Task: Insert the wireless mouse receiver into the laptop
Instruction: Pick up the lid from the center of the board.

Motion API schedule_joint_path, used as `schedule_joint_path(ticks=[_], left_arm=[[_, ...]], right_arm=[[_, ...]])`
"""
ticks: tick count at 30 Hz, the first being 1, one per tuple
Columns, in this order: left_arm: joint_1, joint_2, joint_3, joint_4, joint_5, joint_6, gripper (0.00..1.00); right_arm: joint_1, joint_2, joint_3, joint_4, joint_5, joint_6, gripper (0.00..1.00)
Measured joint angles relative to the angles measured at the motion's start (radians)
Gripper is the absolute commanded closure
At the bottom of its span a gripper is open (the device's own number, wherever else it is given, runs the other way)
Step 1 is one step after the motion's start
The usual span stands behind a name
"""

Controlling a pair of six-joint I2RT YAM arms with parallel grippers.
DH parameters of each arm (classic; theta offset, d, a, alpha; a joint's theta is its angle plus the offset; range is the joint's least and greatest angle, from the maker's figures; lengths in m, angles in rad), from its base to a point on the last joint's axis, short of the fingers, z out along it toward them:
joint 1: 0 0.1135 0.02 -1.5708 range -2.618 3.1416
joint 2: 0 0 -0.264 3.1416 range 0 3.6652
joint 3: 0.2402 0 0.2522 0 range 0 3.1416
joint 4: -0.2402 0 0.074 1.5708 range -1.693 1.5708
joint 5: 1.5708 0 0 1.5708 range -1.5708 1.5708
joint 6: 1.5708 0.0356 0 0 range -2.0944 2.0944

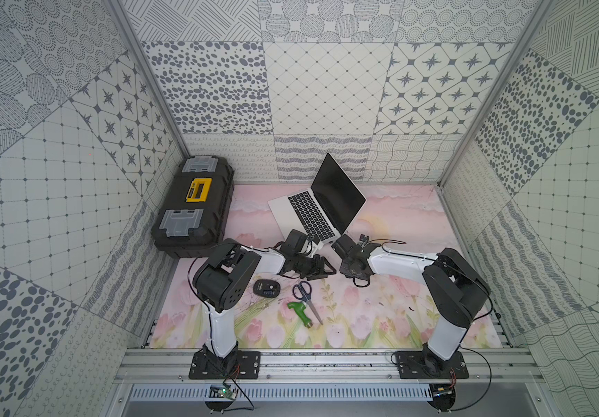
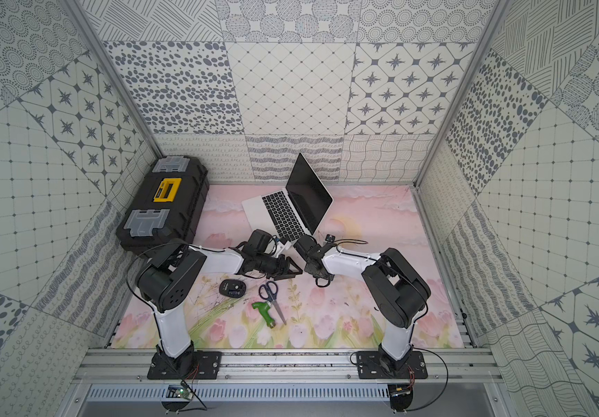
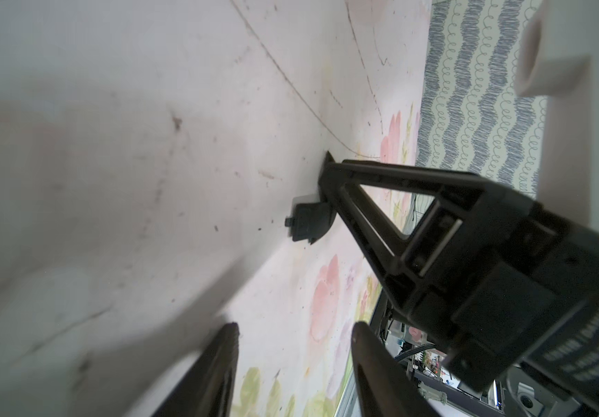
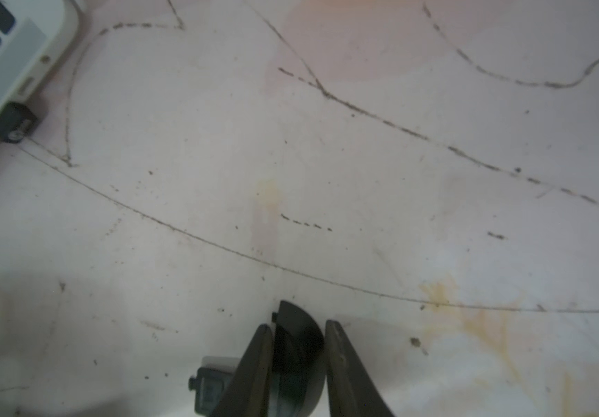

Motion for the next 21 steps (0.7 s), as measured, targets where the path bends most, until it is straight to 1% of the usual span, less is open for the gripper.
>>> schedule_joint_path(ticks=[2,4,7,10,13,19,21], left_arm=[[-0.010,0.023,0.016,0.019,0.012,-0.012,0.50],[-0.019,0.047,0.033,0.041,0.026,-0.026,0.53],[-0.030,0.080,0.055,0.067,0.042,-0.043,0.56],[-0.039,0.107,0.074,0.092,0.060,-0.060,0.56],[-0.046,0.127,0.085,0.119,0.070,-0.075,0.61],[-0.062,0.169,0.112,0.145,0.076,-0.103,0.79],[-0.067,0.179,0.117,0.146,0.071,-0.112,0.90]], right_arm=[[0.003,-0.015,-0.023,0.016,0.000,0.007,0.75],[0.006,-0.031,-0.042,0.035,0.002,0.016,0.76],[0.008,-0.047,-0.063,0.061,0.006,0.028,0.78],[0.008,-0.058,-0.080,0.082,0.007,0.035,0.78],[0.009,-0.065,-0.092,0.098,0.008,0.040,0.78],[0.009,-0.072,-0.109,0.122,0.011,0.047,0.78],[0.009,-0.079,-0.117,0.132,0.011,0.048,0.77]])
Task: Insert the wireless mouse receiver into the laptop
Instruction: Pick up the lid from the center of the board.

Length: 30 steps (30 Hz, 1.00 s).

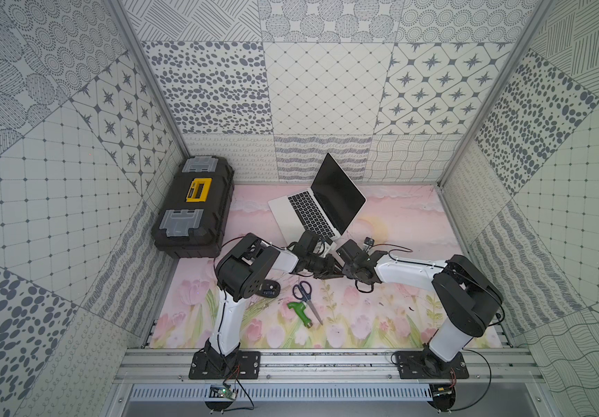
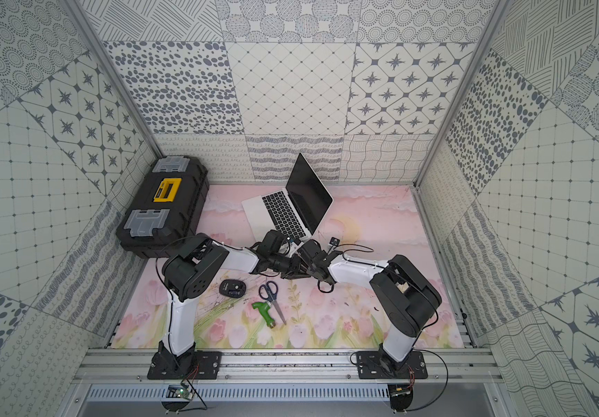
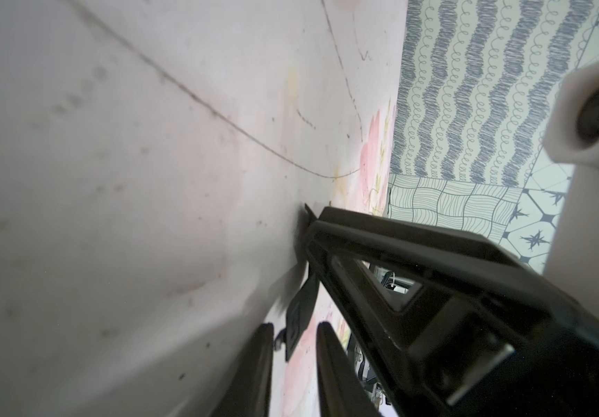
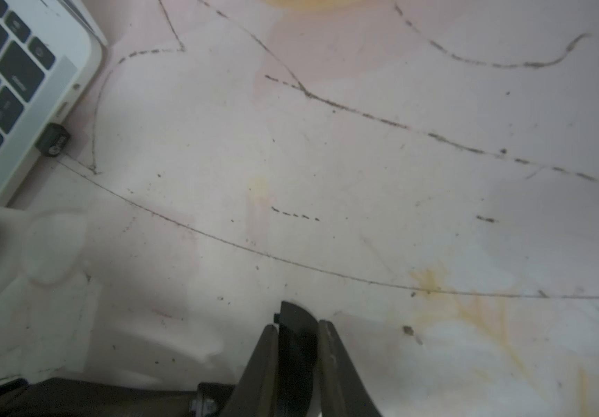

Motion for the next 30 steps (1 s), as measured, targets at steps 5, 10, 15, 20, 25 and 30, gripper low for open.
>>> schedule_joint_path(ticks=[5,10,15,20,25,30], left_arm=[[-0.006,-0.007,-0.006,0.027,0.003,-0.032,1.00],[-0.013,-0.105,-0.052,0.005,-0.045,-0.042,1.00],[-0.008,-0.306,-0.119,-0.021,-0.113,-0.037,1.00],[0.022,-0.527,-0.190,-0.019,-0.133,-0.043,1.00],[0.042,-0.693,-0.233,0.004,-0.109,-0.082,1.00],[0.050,-0.813,-0.250,0.015,-0.074,-0.136,1.00]], right_arm=[[0.000,-0.029,-0.032,0.007,-0.006,-0.010,0.62],[0.000,-0.183,-0.075,-0.046,-0.051,-0.066,0.39],[-0.015,-0.456,-0.081,-0.075,-0.124,-0.160,0.24],[-0.064,-0.711,-0.085,-0.073,-0.278,-0.299,0.16],[-0.131,-0.798,-0.087,-0.032,-0.527,-0.366,0.16],[-0.158,-0.800,-0.122,0.062,-0.727,-0.361,0.20]])
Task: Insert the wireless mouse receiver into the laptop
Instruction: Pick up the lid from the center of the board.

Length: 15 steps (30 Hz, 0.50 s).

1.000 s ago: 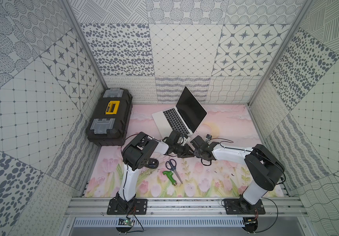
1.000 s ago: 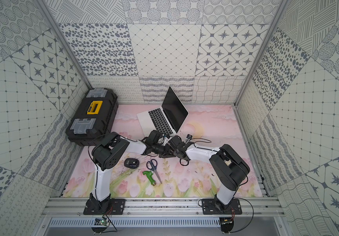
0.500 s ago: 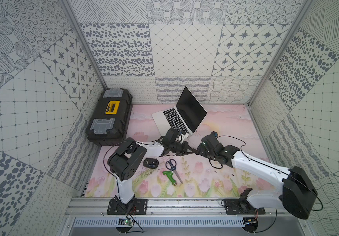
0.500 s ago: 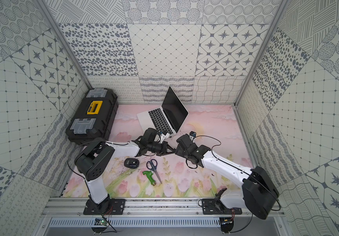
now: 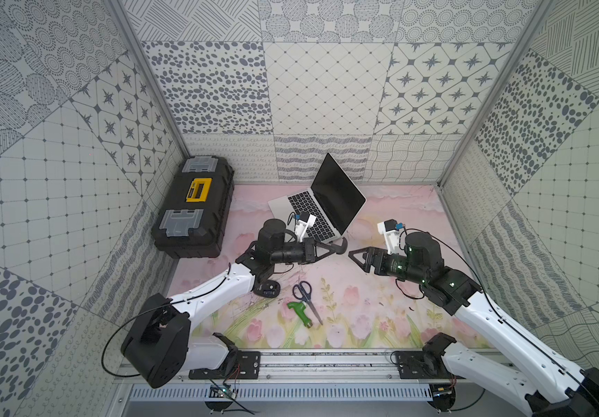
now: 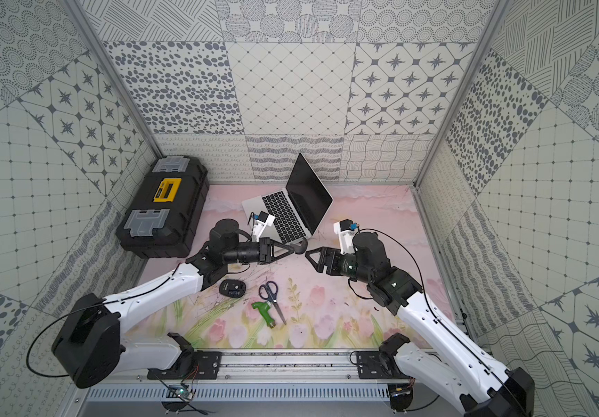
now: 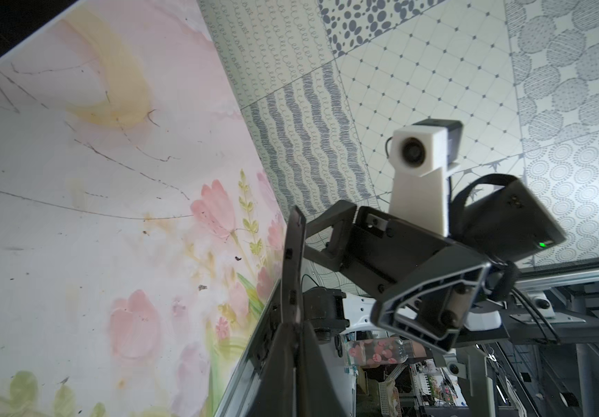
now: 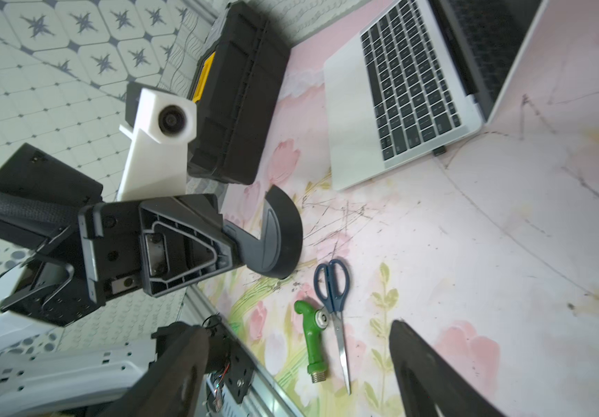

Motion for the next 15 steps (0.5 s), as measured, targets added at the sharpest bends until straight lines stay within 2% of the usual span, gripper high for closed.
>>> schedule_joint_path(ticks=[3,7,10,15], left_arm=[[0.000,-0.055,-0.010,0.018,0.024,-0.035,1.00],[-0.010,-0.102,-0.021,0.027,0.045,-0.074,1.00],[-0.020,-0.125,-0.027,0.027,0.060,-0.095,1.00],[-0.024,-0.147,-0.031,0.026,0.066,-0.115,1.00]], right_arm=[[0.000,0.004,-0.023,0.073,-0.082,0.021,0.25],[0.000,0.019,-0.053,0.218,-0.171,0.083,0.37],[0.000,0.038,-0.070,0.315,-0.215,0.131,0.50],[0.000,0.055,-0.077,0.412,-0.252,0.171,0.62]])
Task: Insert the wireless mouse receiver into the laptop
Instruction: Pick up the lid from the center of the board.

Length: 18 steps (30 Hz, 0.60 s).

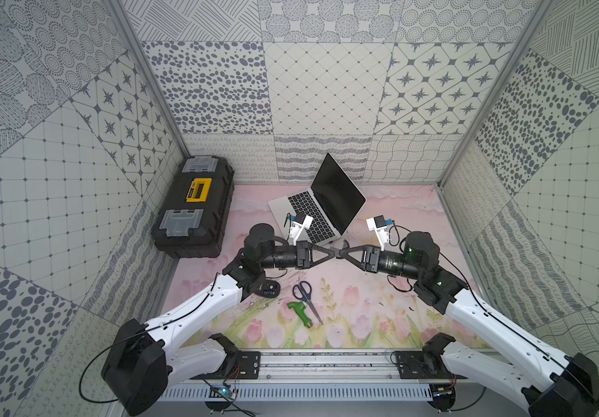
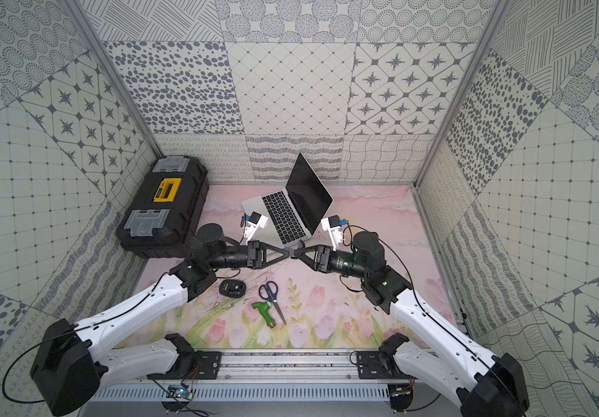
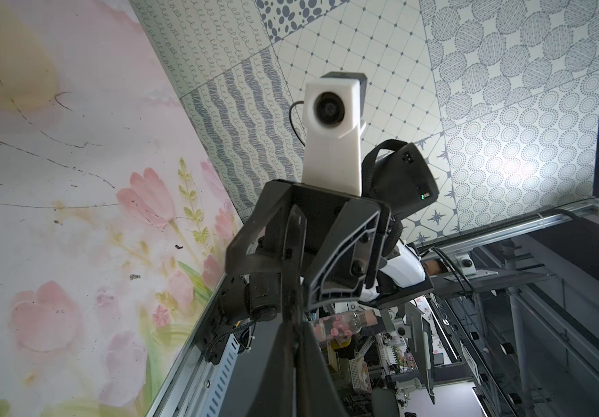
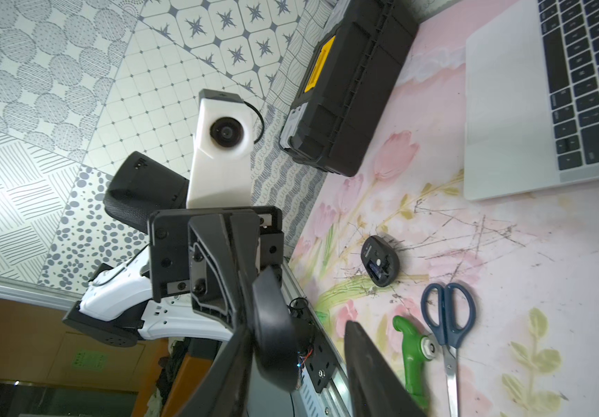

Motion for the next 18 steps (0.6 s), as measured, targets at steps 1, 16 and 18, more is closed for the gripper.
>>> schedule_joint_path(ticks=[1,16,18], left_arm=[[0.000,-0.002,-0.001,0.000,0.002,-0.004,1.00],[-0.010,-0.042,0.045,-0.213,-0.032,0.101,0.19],[-0.010,-0.070,0.085,-0.324,-0.077,0.194,0.15]], right_arm=[[0.000,0.000,-0.003,0.017,-0.003,0.010,0.65],[0.000,-0.061,-0.043,0.054,-0.013,0.041,1.00],[-0.001,-0.087,-0.043,-0.018,0.011,0.013,1.00]])
